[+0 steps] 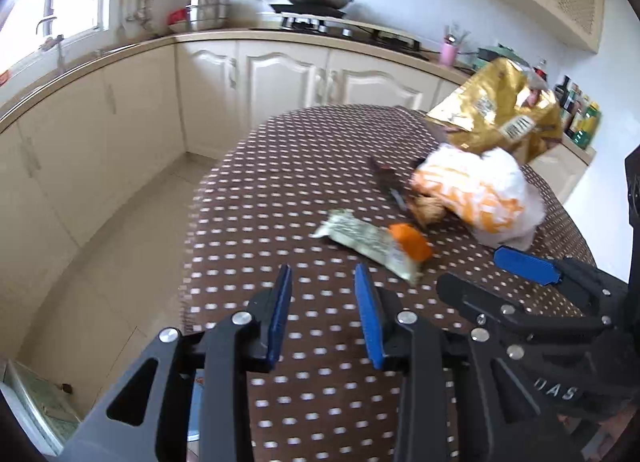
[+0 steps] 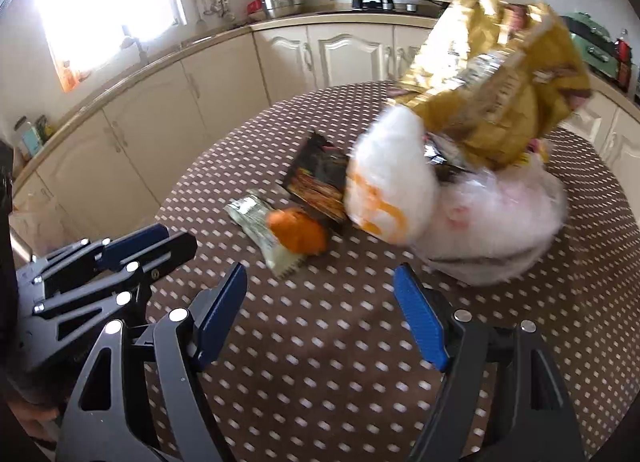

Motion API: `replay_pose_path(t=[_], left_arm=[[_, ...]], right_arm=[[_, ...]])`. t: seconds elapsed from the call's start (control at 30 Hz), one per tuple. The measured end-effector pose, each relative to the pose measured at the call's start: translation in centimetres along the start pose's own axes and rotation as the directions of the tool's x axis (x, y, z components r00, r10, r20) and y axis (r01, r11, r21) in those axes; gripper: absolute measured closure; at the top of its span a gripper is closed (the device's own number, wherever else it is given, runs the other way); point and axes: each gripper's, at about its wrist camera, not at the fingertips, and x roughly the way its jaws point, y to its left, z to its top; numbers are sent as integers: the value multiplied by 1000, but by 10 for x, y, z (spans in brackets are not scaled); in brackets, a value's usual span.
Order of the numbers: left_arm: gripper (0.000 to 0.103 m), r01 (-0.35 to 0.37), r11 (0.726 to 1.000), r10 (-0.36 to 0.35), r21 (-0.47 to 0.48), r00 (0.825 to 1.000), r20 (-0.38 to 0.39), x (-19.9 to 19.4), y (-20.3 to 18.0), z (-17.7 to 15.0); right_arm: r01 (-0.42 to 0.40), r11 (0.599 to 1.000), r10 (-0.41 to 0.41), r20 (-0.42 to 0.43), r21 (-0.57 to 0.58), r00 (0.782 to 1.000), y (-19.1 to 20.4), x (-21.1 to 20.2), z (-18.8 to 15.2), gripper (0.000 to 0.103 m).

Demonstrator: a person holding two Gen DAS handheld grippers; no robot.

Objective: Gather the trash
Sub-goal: 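Return both tools to the table above the remaining trash, then grasp the green snack wrapper with the left tool while the right tool grasps orange peel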

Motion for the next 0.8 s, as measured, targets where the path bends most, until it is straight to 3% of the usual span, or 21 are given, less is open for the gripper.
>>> replay_pose_path(t=[0.2,0.27,0.43,0.8], left_arm=[[60,-15,999,16,-53,1000,20,-7,29,0],[57,-20,998,22,-56,999,23,-9,31,-3],[55,-8,999,9,-54,1000,20,-6,35,-4],[44,33,998,-34,-45,999,-15,14,7,5]], right_arm=[[5,1000,-5,-29,9,1000,9,27,16,36],[-9,999,11,-44,43,999,7,38,19,49],[-29,995,34,-45,96,998,-2,43,25,66],[3,998,-2,-16,56,1000,-19,17,9,73]])
